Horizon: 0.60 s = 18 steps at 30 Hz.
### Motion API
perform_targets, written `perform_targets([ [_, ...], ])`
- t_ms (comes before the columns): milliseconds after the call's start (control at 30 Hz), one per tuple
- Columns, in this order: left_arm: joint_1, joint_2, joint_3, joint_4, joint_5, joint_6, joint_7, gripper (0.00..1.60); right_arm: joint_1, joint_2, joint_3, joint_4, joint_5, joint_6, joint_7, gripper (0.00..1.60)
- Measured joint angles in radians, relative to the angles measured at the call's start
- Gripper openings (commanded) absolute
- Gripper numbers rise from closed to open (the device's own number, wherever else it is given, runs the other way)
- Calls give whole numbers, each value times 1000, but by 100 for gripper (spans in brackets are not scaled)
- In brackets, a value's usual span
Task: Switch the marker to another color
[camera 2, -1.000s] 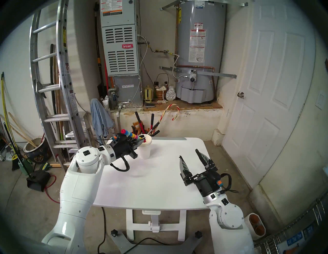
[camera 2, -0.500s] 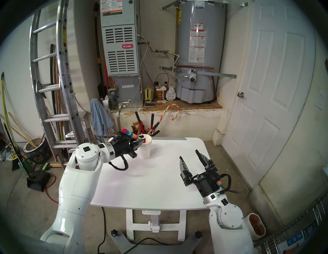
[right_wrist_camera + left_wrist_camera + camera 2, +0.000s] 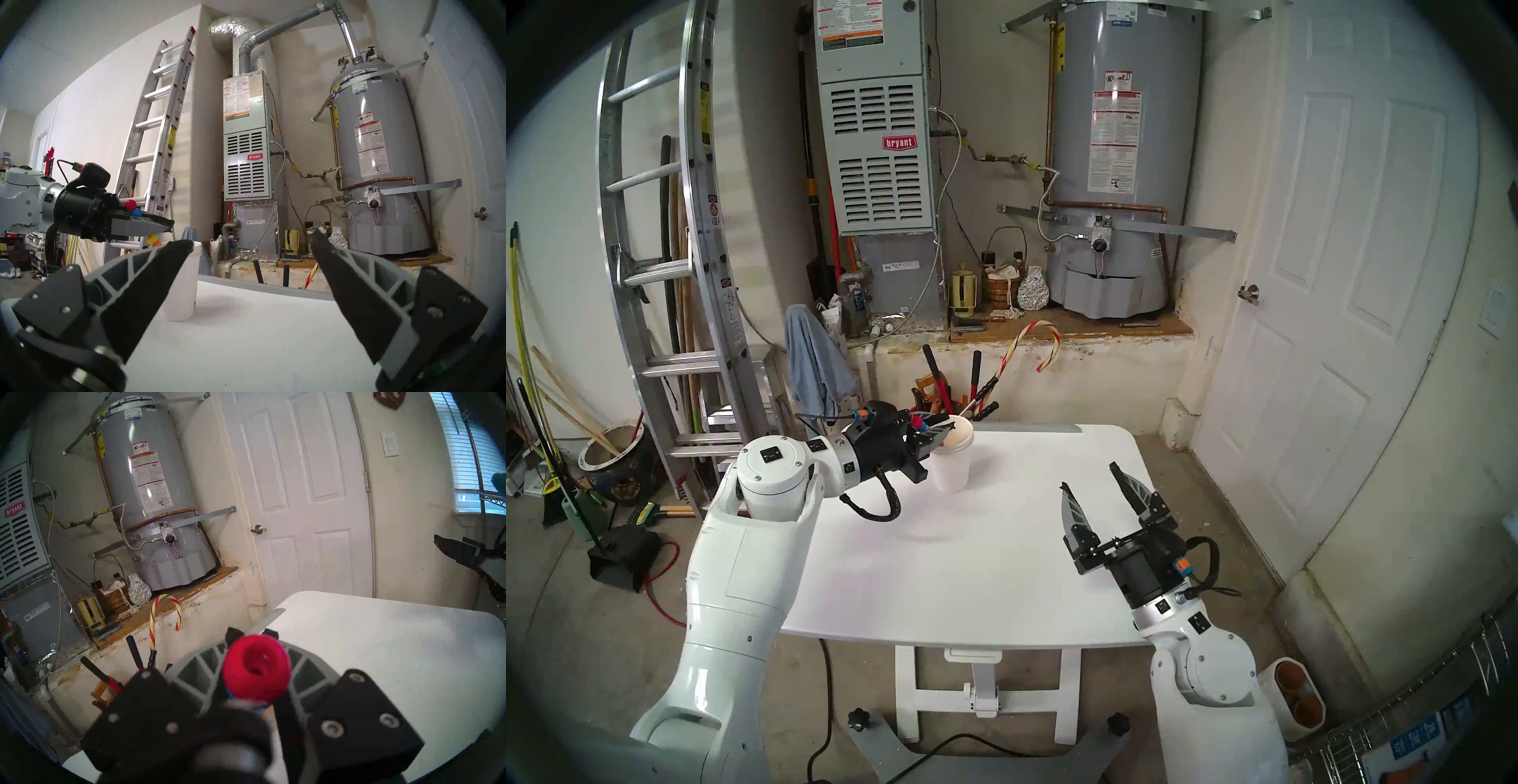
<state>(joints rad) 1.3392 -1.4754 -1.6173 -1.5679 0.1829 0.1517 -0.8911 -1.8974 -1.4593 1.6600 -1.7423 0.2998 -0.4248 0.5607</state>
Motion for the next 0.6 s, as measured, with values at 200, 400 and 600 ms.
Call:
perform_targets([
  [200,1,-11,-17,-3,-16,-19,10,160,2,0,0,3,0,-1,0,160],
  [400,18,-25,-68,-40,-78,-33,-3,160,4,0,3,1,1,-2,0,160],
  [600,42,-30,-117,-92,-139,-44,-35,160,8,0,10,-15,0,-1,-2,160],
])
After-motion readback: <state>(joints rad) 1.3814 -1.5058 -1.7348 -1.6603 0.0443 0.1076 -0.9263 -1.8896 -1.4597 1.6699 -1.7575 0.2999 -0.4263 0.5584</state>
